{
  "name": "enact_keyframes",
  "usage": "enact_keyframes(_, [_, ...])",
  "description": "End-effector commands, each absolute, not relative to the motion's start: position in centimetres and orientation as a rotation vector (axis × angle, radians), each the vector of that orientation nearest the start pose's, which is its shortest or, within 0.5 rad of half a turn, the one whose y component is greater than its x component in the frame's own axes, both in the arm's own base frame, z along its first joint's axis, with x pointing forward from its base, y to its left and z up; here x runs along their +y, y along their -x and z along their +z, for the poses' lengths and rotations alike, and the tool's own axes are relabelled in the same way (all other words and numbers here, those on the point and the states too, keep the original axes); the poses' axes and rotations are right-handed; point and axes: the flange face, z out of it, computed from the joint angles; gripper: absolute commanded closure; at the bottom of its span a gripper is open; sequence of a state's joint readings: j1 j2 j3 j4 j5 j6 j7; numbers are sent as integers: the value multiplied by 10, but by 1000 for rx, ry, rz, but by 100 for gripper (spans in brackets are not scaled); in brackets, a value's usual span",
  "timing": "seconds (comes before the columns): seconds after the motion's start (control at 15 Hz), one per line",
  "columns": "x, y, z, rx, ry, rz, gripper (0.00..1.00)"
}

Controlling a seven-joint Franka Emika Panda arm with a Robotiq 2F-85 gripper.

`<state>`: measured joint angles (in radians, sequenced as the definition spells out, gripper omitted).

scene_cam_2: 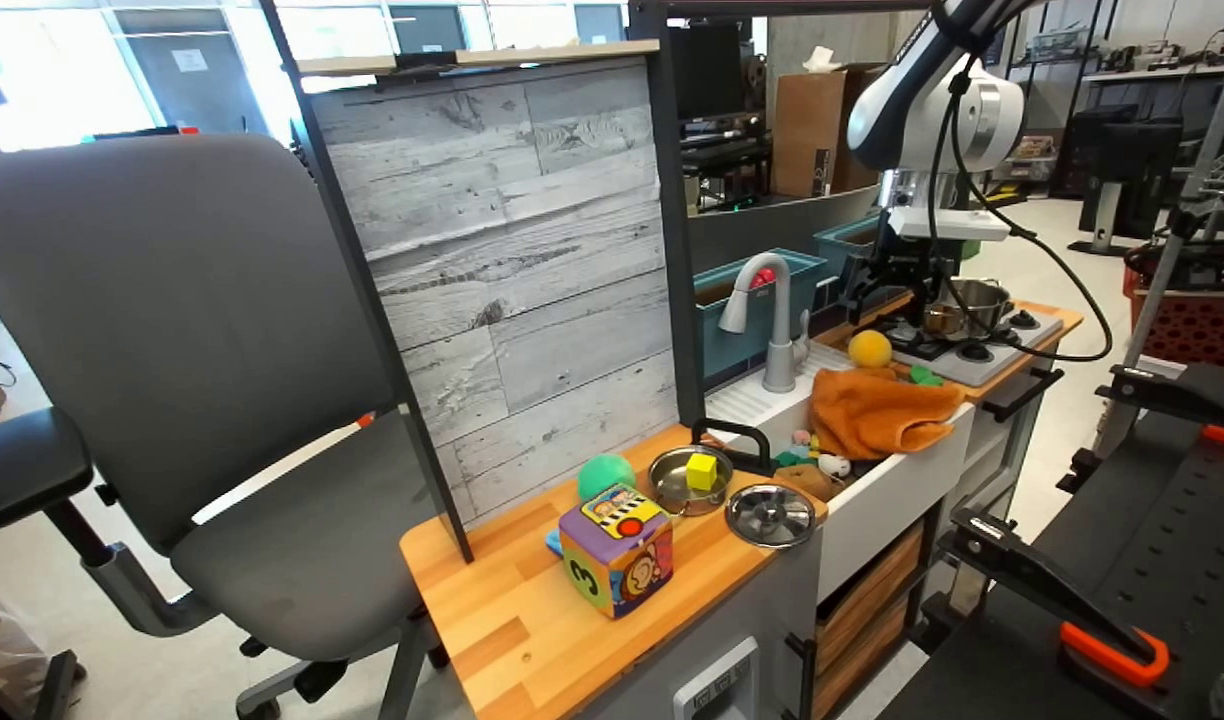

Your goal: Put the orange plushy in the pot

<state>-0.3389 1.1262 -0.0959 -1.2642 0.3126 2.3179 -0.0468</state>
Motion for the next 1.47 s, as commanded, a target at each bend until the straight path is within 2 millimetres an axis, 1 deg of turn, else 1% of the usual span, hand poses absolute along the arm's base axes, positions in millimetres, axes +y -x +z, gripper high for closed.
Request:
enact_keyframes(0.0, [-277, -675, 60, 888, 2889, 7, 0])
enact_keyframes(0.13, [-282, -689, 58, 1002, 2859, -29, 0])
enact_keyframes(0.33, [-288, -700, 55, 1140, 2820, -16, 0])
enact_keyframes(0.8, [-298, -695, 28, 1267, 2777, 183, 0])
enact_keyframes(1.07, [-300, -696, 24, 1321, 2768, 193, 0])
enact_keyframes(1.13, [-300, -698, 25, 1337, 2770, 183, 25])
enact_keyframes(1.2, [-300, -699, 25, 1348, 2774, 177, 26])
enact_keyframes(1.27, [-301, -700, 25, 1358, 2774, 170, 32])
enact_keyframes(1.33, [-300, -701, 25, 1363, 2775, 165, 42])
enact_keyframes(1.4, [-301, -703, 26, 1368, 2777, 157, 50])
